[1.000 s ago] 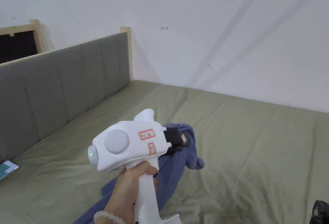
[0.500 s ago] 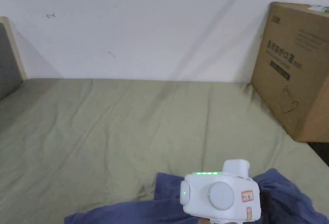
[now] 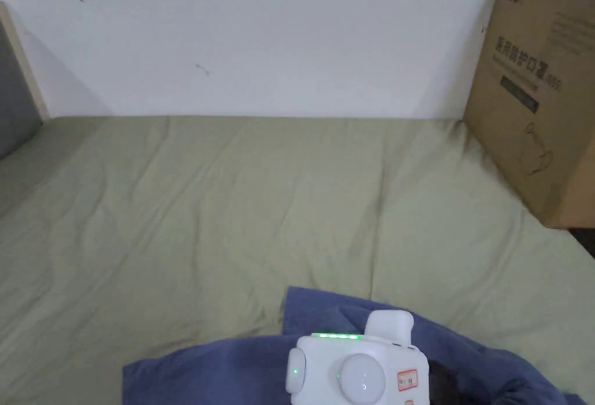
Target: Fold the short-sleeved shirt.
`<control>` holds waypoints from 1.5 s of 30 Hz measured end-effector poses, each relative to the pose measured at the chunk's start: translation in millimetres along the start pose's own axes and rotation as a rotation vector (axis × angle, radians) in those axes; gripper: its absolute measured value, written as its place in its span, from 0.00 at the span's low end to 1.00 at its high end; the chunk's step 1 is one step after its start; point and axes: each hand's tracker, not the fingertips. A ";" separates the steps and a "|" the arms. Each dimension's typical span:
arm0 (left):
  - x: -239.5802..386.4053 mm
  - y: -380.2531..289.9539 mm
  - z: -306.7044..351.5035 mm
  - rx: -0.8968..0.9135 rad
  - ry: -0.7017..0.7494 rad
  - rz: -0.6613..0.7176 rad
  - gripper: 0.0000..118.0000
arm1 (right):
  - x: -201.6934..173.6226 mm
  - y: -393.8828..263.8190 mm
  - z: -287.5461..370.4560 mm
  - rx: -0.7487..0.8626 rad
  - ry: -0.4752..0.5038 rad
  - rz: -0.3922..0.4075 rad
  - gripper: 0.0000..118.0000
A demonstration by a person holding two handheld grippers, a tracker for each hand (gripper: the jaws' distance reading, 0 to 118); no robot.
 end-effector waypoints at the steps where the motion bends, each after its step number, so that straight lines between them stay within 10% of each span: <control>1: -7.5 -0.6 17.2 0.032 0.030 -0.011 0.19 | -10.0 0.0 1.6 0.005 0.024 0.016 0.00; 3: -25.2 -7.1 52.4 0.101 0.095 -0.007 0.02 | -28.9 0.2 2.2 0.005 0.070 0.038 0.00; 11: -161.8 -49.7 143.8 0.118 0.518 0.288 0.03 | -95.6 -9.5 3.2 -0.018 0.202 0.118 0.00; 15: -210.1 -41.6 168.1 0.137 0.752 0.299 0.18 | -117.7 -16.1 -1.6 -0.036 0.233 0.138 0.00; 18: -242.0 -19.9 165.8 0.083 0.742 0.368 0.70 | -126.1 -21.0 -7.5 -0.063 0.248 0.152 0.00; 23: -260.9 -4.0 127.8 0.016 0.630 0.408 0.84 | -126.8 -24.9 -16.2 -0.087 0.239 0.185 0.00; 28: -249.2 -5.6 86.5 -0.078 0.792 0.327 0.67 | -109.6 -23.2 -25.2 -0.111 0.220 0.156 0.00; 33: -235.3 -8.7 90.9 -0.039 0.825 0.247 0.04 | -90.6 -18.5 -40.6 -0.130 0.195 0.151 0.00; 39: -219.6 -20.6 107.3 -0.030 0.804 0.200 0.04 | -79.7 31.1 -93.0 -0.229 0.392 0.105 0.03; 42: -217.6 -22.1 116.1 -0.004 0.780 0.197 0.04 | -95.7 57.9 -141.5 -0.288 0.512 0.210 0.75; 45: -210.9 -24.7 125.2 0.026 0.760 0.190 0.04 | -127.7 66.1 -203.9 -0.407 0.557 0.353 0.76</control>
